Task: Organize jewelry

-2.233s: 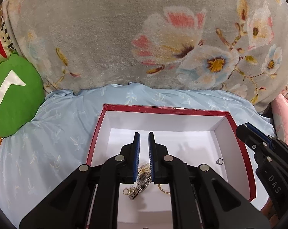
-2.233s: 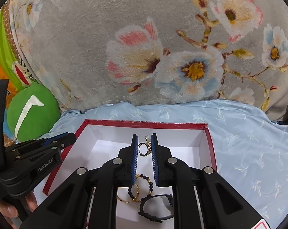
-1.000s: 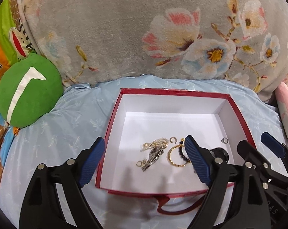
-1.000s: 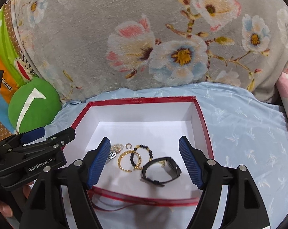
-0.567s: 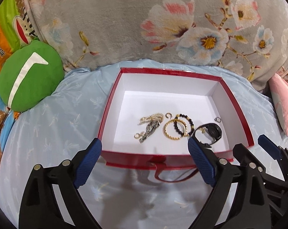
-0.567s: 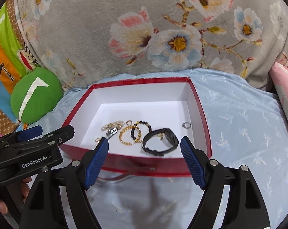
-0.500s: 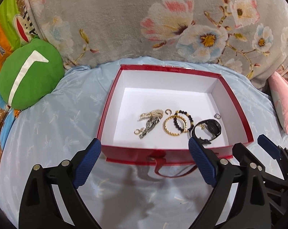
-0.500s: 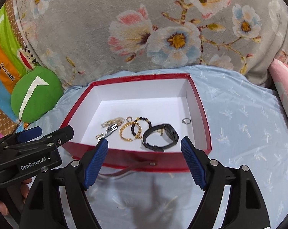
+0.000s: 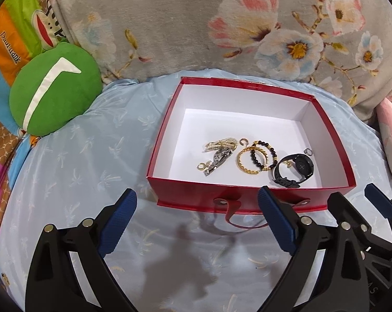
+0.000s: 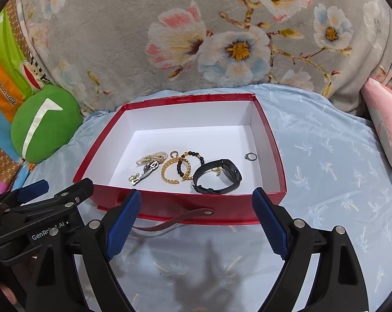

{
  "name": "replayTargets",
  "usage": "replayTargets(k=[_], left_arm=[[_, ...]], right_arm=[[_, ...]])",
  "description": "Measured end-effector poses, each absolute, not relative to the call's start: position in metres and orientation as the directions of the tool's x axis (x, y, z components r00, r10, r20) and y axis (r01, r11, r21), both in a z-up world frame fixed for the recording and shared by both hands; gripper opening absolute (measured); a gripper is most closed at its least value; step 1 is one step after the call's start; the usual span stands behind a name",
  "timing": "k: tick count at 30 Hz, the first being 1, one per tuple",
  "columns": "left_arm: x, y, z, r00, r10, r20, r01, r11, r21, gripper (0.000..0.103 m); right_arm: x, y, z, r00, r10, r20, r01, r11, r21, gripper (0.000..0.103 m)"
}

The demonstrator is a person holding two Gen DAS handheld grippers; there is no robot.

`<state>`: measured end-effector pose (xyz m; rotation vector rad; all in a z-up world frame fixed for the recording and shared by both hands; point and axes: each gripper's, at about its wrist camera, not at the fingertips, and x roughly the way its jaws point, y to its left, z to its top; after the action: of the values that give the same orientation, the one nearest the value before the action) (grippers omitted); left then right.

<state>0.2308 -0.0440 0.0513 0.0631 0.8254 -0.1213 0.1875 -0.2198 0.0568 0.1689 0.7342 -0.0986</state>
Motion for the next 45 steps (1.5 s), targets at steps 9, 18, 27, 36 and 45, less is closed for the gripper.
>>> replayTargets(k=[9, 18, 27, 36, 45], left_arm=[[0.234, -0.042, 0.045, 0.673, -0.026, -0.739, 0.088, 0.995, 0.045, 0.092], [0.233, -0.037, 0.039, 0.664, -0.001, -0.748, 0.056, 0.997, 0.048, 0.092], [0.23, -0.04, 0.037, 0.666, 0.016, -0.745, 0.049, 0.997, 0.065, 0.092], [0.225, -0.045, 0.037, 0.675, 0.029, -0.737, 0.048, 0.995, 0.083, 0.092], [0.224, -0.046, 0.036, 0.674, 0.037, -0.738, 0.042, 0.995, 0.088, 0.092]], right_arm=[[0.193, -0.215, 0.048, 0.719, -0.056, -0.693, 0.167, 0.981, 0.095, 0.086], [0.193, -0.211, 0.045, 0.709, -0.063, -0.702, 0.173, 0.981, 0.087, 0.086], [0.19, -0.213, 0.041, 0.703, -0.065, -0.709, 0.179, 0.98, 0.088, 0.086], [0.187, -0.213, 0.042, 0.703, -0.087, -0.706, 0.19, 0.979, 0.068, 0.086], [0.186, -0.214, 0.042, 0.702, -0.094, -0.706, 0.193, 0.979, 0.061, 0.086]])
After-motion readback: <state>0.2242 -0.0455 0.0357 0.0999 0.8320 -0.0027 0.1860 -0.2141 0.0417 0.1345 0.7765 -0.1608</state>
